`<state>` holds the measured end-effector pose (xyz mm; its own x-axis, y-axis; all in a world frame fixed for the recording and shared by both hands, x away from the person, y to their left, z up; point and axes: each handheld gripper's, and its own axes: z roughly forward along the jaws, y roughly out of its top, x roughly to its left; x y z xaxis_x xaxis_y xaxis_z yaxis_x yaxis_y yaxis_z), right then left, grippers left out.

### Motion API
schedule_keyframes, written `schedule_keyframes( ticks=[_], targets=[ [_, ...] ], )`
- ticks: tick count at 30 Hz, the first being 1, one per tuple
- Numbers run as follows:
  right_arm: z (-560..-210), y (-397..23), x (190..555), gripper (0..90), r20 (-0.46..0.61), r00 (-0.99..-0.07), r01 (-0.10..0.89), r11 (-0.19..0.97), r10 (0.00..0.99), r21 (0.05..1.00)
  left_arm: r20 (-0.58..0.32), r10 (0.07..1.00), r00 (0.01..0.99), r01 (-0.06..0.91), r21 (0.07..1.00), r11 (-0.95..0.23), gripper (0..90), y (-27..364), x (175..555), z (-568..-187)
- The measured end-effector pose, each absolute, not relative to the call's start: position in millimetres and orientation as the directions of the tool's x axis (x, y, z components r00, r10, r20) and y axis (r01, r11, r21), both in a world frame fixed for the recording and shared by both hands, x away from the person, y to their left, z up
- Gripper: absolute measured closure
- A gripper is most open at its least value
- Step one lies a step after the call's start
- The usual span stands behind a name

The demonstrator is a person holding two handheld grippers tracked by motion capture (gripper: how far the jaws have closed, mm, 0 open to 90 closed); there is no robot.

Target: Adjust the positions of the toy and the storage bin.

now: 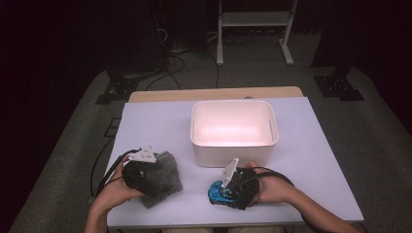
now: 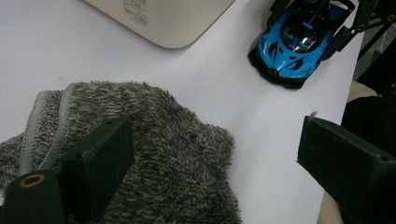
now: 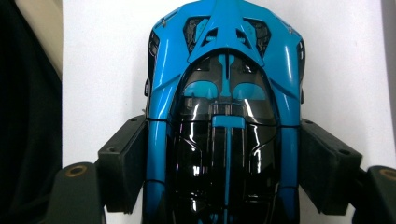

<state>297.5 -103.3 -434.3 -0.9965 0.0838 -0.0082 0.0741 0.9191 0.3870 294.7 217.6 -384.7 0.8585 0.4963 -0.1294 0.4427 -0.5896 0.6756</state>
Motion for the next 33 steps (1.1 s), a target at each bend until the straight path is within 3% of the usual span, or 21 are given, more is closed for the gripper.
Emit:
schedule_keyframes(
  ticks=[21,33],
  targets=[
    [-421.6,-104.1,296.2,25.0,0.022,-0.999,0.038,0.916,0.032,0.399,-0.129,0.497,0.858,0.443,0.676,-0.589,10.1,217.6,294.6,-385.3],
    [-380.4,-100.6,287.8,25.0,0.005,-1.000,-0.010,0.900,-0.014,0.435,-0.128,0.497,0.858,0.441,0.680,-0.586,10.1,219.9,294.9,-384.5]
  ],
)
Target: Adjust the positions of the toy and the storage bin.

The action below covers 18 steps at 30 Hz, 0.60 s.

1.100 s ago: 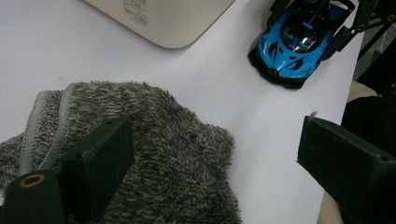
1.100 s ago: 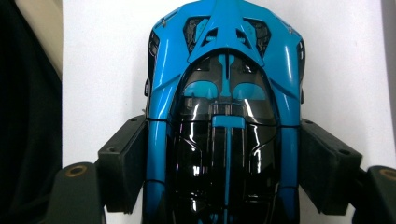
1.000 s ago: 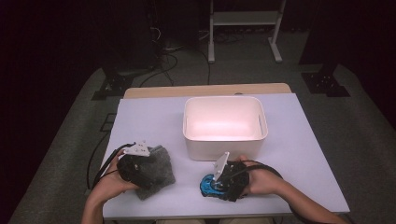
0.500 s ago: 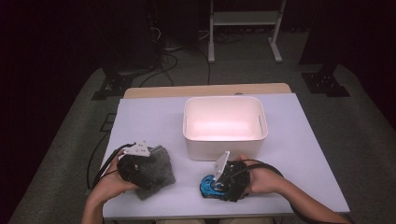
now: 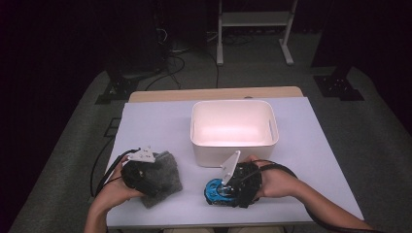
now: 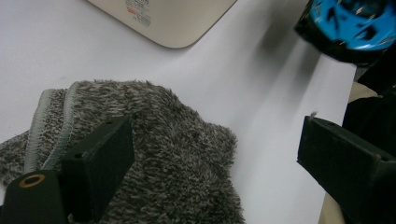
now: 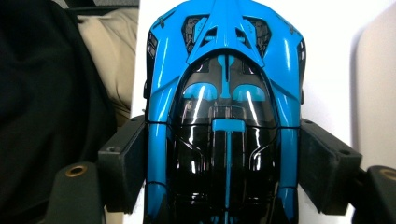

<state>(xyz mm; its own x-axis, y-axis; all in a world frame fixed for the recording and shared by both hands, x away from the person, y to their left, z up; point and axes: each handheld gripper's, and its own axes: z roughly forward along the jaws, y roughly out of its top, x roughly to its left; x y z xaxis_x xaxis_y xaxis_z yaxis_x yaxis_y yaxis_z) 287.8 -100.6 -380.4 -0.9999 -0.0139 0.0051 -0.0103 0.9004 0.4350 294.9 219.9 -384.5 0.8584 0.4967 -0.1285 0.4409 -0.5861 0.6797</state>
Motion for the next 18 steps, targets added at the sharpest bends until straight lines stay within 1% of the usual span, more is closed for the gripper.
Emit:
schedule_keyframes(
  ticks=[7,11,18],
  targets=[
    [-347.7,-96.5,280.7,25.0,-0.010,-0.999,-0.046,0.897,-0.046,0.439,-0.137,0.500,0.855,0.447,0.684,-0.576,10.1,221.1,294.8,-384.4],
    [-327.7,-96.4,280.5,25.0,-0.019,-0.998,-0.057,0.889,-0.055,0.455,-0.141,0.499,0.855,0.447,0.687,-0.573,10.1,221.0,295.3,-384.5],
    [-297.9,-95.2,281.9,25.0,-0.046,-0.998,-0.067,0.896,-0.052,0.440,-0.146,0.499,0.854,0.450,0.688,-0.570,10.1,222.0,297.0,-385.9]
  ],
)
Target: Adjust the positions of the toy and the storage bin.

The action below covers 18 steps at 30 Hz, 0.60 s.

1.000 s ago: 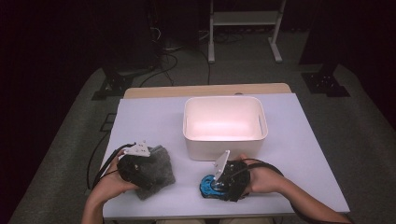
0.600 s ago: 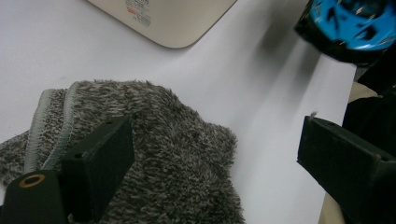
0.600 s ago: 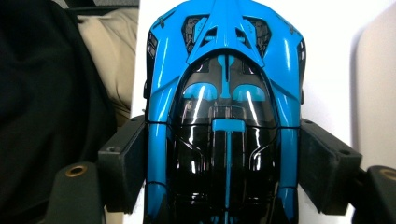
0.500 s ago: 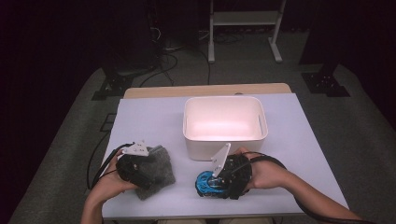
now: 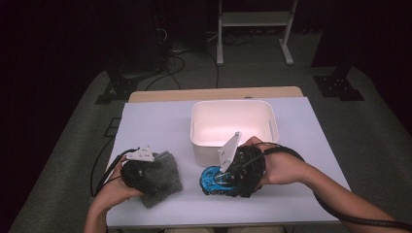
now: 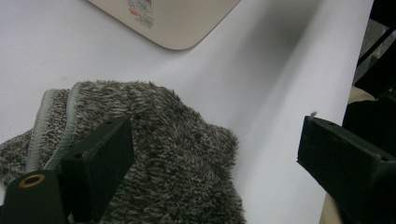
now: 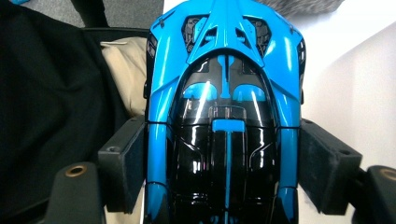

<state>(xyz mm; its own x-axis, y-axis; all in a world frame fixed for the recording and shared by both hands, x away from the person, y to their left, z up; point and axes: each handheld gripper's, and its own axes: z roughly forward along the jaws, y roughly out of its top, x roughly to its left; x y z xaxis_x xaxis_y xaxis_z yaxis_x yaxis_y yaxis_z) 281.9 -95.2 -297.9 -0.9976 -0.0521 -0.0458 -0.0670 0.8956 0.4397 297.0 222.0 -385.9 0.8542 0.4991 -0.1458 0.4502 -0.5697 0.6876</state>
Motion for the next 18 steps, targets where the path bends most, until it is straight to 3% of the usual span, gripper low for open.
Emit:
schedule_keyframes(
  ticks=[18],
  targets=[
    [-236.4,-102.0,312.6,25.0,-0.110,-0.994,-0.054,0.875,-0.001,0.481,-0.164,0.508,0.846,0.465,0.695,-0.549,10.1,229.0,304.2,-389.8]
  ],
)
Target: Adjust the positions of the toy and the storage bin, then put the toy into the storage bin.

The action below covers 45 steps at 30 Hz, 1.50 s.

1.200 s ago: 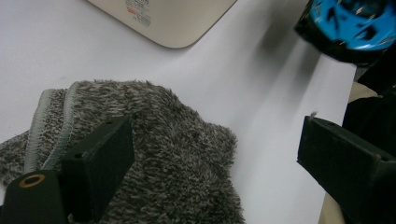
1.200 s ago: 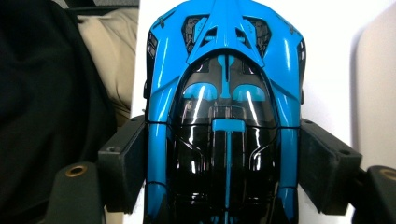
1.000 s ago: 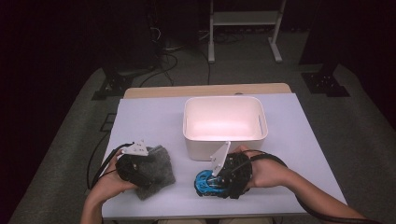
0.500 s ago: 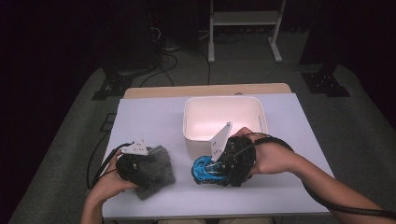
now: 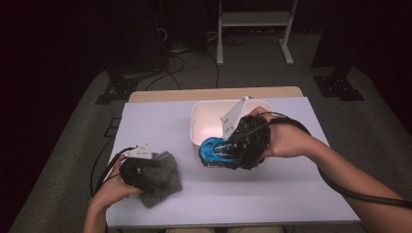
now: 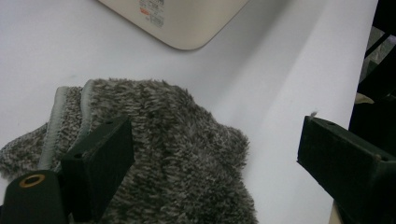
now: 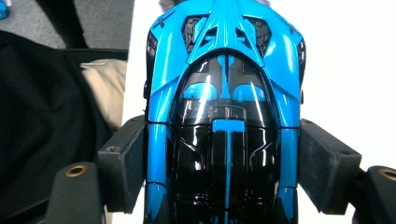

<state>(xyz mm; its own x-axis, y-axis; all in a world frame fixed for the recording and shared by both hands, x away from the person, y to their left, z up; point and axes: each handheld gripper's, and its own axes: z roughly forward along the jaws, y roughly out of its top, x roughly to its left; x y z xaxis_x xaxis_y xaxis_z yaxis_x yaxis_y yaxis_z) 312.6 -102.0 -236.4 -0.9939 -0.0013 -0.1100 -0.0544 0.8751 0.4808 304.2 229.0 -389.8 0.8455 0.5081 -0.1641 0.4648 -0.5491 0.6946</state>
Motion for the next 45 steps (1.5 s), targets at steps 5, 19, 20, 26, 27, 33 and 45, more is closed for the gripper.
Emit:
schedule_keyframes(
  ticks=[5,19,20,26,27,33,45],
  targets=[
    [-227.2,-106.7,329.6,25.0,-0.115,-0.993,-0.037,0.872,0.022,0.488,-0.167,0.519,0.839,0.473,0.695,-0.541,10.1,233.1,302.9,-390.4],
    [-216.6,-117.2,370.0,25.0,-0.106,-0.989,0.035,0.871,0.099,0.490,-0.164,0.521,0.838,0.474,0.693,-0.543,10.1,236.3,301.4,-391.3],
    [-216.2,-117.2,372.7,25.0,-0.107,-0.989,0.035,0.871,0.100,0.489,-0.165,0.519,0.839,0.473,0.693,-0.544,10.1,236.6,301.4,-391.2],
    [-216.3,-117.8,386.6,25.0,-0.098,-0.988,0.055,0.875,0.116,0.481,-0.169,0.525,0.834,0.481,0.689,-0.542,10.1,238.4,301.4,-392.6],
    [-216.8,-118.1,388.5,25.0,-0.097,-0.988,0.057,0.874,0.118,0.482,-0.168,0.525,0.835,0.480,0.689,-0.543,10.1,238.8,301.3,-392.4],
    [-223.1,-117.2,398.0,25.0,-0.086,-0.988,0.069,0.876,0.125,0.478,-0.171,0.529,0.831,0.484,0.692,-0.536,10.1,241.3,301.0,-392.5],
    [-238.3,-120.4,415.7,25.0,-0.052,-0.988,0.105,0.880,0.145,0.464,-0.169,0.525,0.834,0.480,0.691,-0.540,10.1,238.1,302.6,-393.0]
  ],
)
